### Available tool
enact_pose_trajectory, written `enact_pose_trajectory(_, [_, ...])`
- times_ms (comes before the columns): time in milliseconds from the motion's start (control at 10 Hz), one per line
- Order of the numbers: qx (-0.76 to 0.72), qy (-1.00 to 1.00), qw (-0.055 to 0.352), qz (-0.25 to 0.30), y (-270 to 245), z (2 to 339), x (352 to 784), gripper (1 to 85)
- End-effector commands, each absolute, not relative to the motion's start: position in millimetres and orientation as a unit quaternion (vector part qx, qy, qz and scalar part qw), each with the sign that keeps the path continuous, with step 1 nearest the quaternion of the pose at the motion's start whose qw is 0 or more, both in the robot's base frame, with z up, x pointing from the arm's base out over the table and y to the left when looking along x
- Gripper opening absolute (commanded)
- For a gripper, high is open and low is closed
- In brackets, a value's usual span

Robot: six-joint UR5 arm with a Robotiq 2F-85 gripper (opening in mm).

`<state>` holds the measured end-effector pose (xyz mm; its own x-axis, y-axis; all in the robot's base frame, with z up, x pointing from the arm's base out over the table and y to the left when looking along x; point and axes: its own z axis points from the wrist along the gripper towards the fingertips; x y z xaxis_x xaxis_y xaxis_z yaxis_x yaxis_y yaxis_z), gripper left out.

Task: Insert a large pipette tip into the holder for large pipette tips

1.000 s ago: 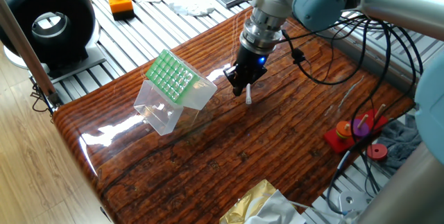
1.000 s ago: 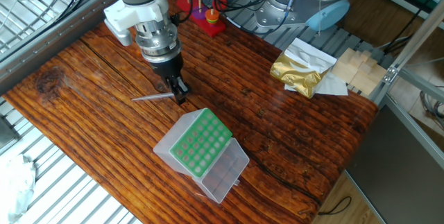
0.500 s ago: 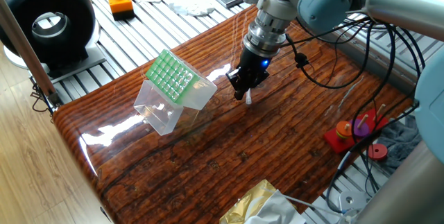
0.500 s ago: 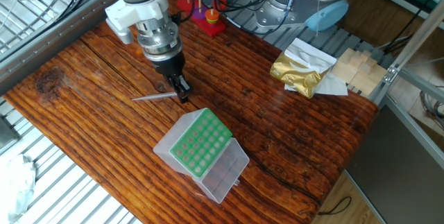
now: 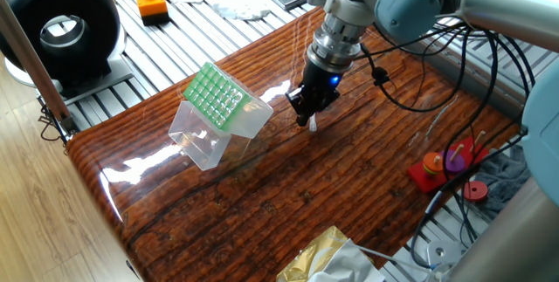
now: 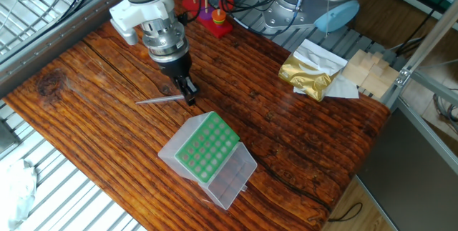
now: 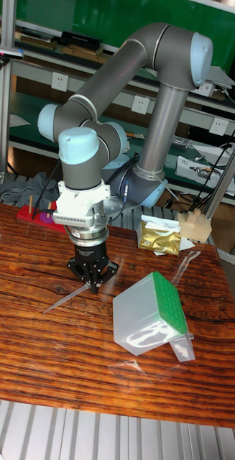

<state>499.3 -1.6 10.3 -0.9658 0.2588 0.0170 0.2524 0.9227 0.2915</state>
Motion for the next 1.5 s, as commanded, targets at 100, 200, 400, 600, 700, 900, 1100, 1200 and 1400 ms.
enact_pose_trajectory(100, [0.135,0.98,0.018,0.146,-0.8,10.7,504.9,1.0])
enact_pose_trajectory(200, [0.135,0.98,0.018,0.147,-0.4,10.8,504.9,1.0])
enact_pose_trajectory(400, [0.134,0.978,0.017,0.156,4.1,12.2,505.3,1.0])
enact_pose_trajectory(600, [0.133,0.978,0.017,0.157,4.9,12.4,505.3,1.0])
enact_pose_trajectory(700, [0.13,0.98,0.017,0.147,0.0,10.9,504.5,1.0])
enact_pose_trajectory(900, [0.132,0.981,0.018,0.144,-2.0,10.3,504.5,1.0])
enact_pose_trajectory(1100, [0.135,0.98,0.015,0.146,0.5,9.9,504.6,1.0])
enact_pose_trajectory(1200, [0.135,0.98,0.015,0.146,0.9,8.5,506.7,1.0])
enact_pose_trajectory(1400, [0.135,0.98,0.012,0.144,0.3,4.8,510.6,1.0])
